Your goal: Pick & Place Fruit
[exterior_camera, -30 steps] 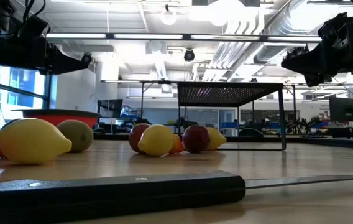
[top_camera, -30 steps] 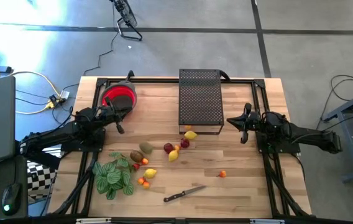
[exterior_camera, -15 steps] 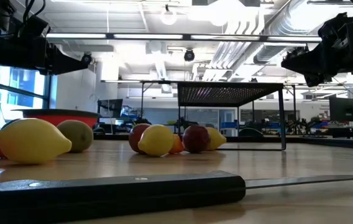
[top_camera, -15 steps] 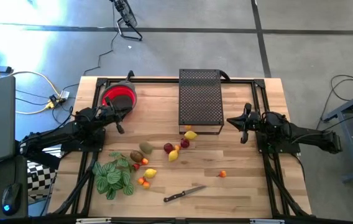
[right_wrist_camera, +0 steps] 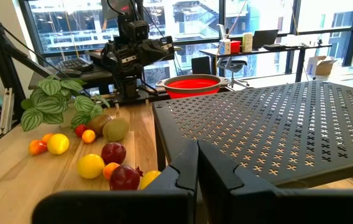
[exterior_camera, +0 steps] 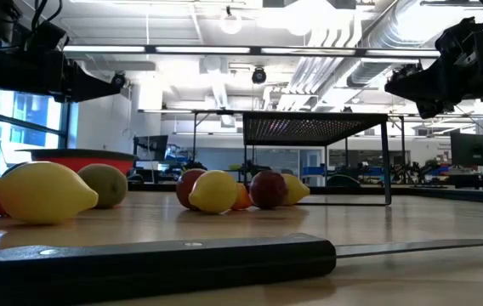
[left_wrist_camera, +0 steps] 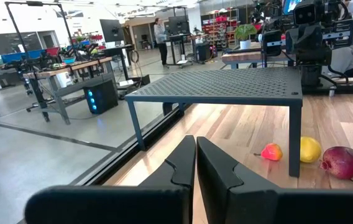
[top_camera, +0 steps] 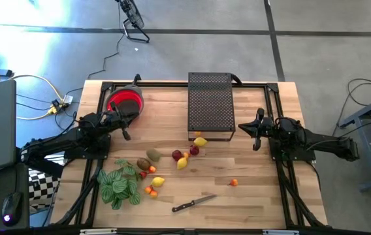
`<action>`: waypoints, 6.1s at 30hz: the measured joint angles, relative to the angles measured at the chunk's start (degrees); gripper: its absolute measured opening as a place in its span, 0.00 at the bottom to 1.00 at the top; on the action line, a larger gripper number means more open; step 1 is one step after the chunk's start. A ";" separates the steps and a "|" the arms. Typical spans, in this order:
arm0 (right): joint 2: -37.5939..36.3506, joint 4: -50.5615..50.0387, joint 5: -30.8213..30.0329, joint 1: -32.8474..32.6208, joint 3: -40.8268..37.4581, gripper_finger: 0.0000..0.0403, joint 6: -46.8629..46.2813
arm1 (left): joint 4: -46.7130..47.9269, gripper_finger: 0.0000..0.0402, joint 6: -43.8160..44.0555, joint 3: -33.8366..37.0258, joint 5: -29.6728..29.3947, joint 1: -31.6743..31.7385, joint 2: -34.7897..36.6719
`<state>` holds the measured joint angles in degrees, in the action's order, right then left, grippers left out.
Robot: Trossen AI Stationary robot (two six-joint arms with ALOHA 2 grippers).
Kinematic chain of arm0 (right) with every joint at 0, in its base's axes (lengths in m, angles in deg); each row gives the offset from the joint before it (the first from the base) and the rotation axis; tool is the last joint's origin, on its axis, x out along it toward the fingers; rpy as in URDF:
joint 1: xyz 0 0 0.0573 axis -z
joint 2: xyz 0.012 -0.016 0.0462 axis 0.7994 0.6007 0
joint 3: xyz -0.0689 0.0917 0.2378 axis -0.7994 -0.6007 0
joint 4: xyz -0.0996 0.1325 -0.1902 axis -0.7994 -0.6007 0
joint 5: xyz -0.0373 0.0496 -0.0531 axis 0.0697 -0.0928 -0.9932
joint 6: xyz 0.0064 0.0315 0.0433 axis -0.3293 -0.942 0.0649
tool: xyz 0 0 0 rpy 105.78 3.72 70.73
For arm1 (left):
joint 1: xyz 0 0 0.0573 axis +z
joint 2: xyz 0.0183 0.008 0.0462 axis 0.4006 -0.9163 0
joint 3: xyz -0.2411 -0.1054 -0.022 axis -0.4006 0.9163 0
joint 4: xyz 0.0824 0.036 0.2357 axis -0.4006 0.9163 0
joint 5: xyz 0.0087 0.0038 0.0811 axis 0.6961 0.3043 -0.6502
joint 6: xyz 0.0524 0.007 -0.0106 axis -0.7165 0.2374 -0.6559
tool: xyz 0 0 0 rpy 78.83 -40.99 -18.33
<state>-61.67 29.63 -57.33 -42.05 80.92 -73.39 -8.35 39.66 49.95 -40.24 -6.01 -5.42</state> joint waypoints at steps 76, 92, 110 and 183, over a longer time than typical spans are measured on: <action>0.02 0.00 0.00 0.00 0.00 0.00 0.02 | 0.00 0.03 0.00 0.00 0.00 -0.01 0.02; 0.00 0.48 -0.17 0.00 0.00 0.00 0.02 | -0.02 0.03 0.04 0.00 0.00 -0.02 0.00; 0.00 0.66 -0.22 0.00 0.00 0.00 0.02 | 0.00 0.03 6.01 0.00 0.01 -0.02 0.02; 0.00 0.83 -0.20 0.00 0.00 0.00 -11.57 | 0.00 0.03 19.45 0.00 0.02 -0.02 0.01</action>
<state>-61.66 30.46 -57.53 -42.05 80.92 -84.96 -8.35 59.11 49.95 -40.21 -6.03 -5.41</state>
